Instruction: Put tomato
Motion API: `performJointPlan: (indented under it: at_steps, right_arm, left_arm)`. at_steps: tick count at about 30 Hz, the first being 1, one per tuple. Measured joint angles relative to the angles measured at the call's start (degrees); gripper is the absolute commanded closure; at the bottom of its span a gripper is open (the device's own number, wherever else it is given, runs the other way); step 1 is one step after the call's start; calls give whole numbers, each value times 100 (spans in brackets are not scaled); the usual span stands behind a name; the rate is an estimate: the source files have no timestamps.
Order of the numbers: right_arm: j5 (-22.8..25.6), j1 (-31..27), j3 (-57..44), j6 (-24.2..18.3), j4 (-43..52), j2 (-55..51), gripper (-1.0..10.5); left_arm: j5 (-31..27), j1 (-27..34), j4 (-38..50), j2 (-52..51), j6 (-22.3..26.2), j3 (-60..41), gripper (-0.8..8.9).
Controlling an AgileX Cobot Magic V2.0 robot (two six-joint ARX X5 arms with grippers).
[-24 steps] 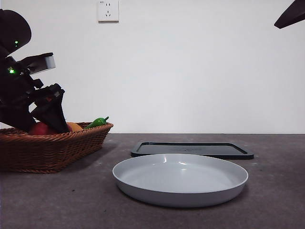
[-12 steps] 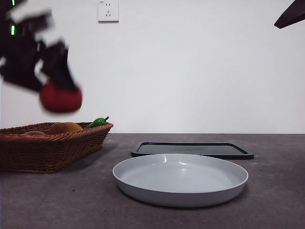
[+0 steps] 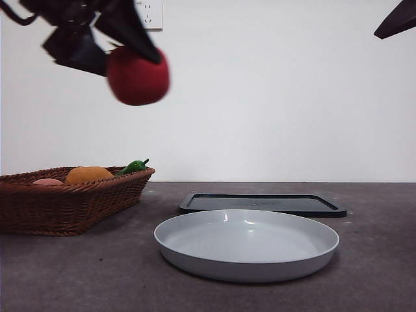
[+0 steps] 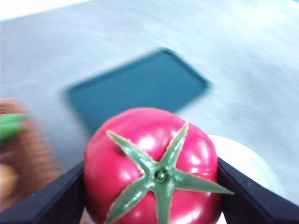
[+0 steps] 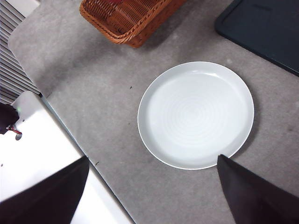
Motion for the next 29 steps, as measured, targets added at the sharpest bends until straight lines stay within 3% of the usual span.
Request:
performJointPlan:
  at_steps: [13,22,29]
  right_arm:
    - [0,0,0,0,0,0,510]
    - [-2,0,0,0,-9,0,510]
    - [-2,0,0,0,-11,0,509]
  left_arm:
    - [-9,-1257,796,1488,-2,0,510]
    - [-50,-1508,1331,2535,22,-2,510]
    - [-77,-1534,1384,2793,68,-2,501]
